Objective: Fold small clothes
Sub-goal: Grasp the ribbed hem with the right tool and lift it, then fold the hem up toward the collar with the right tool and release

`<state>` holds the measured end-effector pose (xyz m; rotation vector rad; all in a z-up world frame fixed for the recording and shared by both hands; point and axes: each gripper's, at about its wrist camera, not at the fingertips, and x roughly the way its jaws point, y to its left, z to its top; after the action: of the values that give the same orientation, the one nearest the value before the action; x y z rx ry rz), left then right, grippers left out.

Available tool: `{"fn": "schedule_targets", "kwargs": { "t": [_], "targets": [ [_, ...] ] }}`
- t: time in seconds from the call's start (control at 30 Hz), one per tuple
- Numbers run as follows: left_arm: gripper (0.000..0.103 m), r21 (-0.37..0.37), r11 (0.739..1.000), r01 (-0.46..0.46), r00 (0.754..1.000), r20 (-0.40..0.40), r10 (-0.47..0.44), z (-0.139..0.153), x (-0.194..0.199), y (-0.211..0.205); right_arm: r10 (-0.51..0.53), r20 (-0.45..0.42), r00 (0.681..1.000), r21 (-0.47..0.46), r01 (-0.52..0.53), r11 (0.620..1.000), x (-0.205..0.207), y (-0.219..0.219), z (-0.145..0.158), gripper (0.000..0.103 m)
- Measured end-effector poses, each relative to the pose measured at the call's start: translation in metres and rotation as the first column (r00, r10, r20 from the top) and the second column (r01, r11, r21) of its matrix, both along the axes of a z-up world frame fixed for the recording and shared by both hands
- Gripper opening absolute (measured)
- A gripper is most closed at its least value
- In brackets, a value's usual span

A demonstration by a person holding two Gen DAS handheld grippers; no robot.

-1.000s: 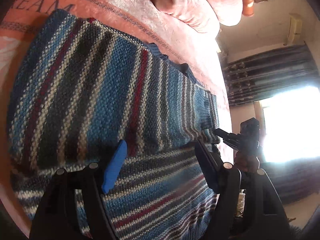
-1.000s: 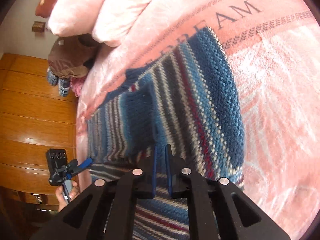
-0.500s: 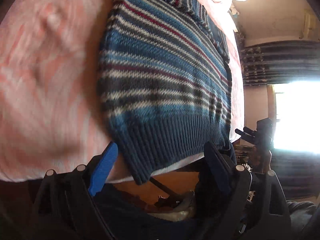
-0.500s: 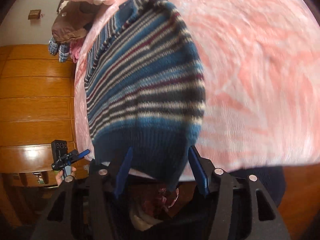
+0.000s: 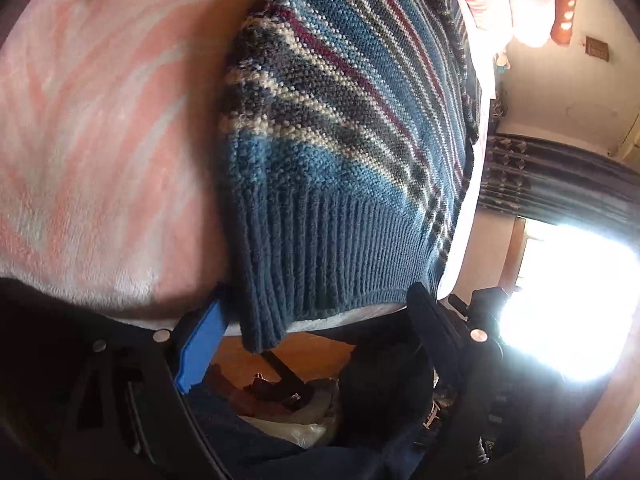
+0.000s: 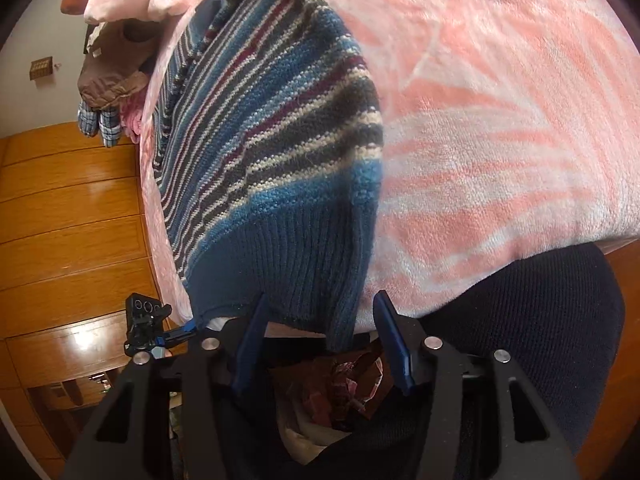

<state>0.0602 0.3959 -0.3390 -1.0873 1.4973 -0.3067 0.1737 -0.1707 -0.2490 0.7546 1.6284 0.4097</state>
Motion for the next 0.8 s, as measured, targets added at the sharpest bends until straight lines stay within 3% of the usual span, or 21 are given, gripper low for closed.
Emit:
{"fn": "schedule_targets", "kwargs": {
  "t": [0.07, 0.13, 0.23, 0.3, 0.47, 0.8],
  "targets": [
    [0.074, 0.011, 1.000, -0.002, 1.000, -0.012, 0.002, -0.003, 0.000, -0.001, -0.002, -0.011, 1.000, -0.008, 0.002, 1.000, 0.000, 0.001, -0.003, 0.053],
    [0.051, 0.015, 1.000, -0.005, 1.000, -0.025, 0.005, -0.005, -0.001, 0.000, 0.007, -0.016, 1.000, -0.020, -0.007, 1.000, 0.001, 0.004, -0.005, 0.050],
    [0.021, 0.005, 1.000, -0.014, 0.999, -0.052, 0.015, -0.011, -0.005, 0.004, 0.018, -0.038, 0.999, -0.007, -0.018, 1.000, -0.002, 0.007, -0.010, 0.038],
    [0.008, -0.007, 1.000, -0.017, 0.999, -0.044, 0.017, -0.011, -0.008, 0.006, 0.033, -0.041, 0.999, -0.007, -0.033, 0.999, -0.005, 0.009, -0.014, 0.013],
    [0.008, -0.050, 0.997, -0.057, 0.998, 0.034, 0.059, 0.007, -0.012, 0.015, -0.025, 0.024, 0.999, 0.048, 0.024, 0.999, -0.008, -0.003, 0.001, 0.008],
    [0.008, -0.116, 0.985, -0.130, 0.966, 0.208, 0.152, 0.087, -0.002, 0.032, -0.100, 0.175, 0.979, 0.198, 0.064, 0.978, 0.015, -0.013, 0.074, 0.008]
  ]
}}
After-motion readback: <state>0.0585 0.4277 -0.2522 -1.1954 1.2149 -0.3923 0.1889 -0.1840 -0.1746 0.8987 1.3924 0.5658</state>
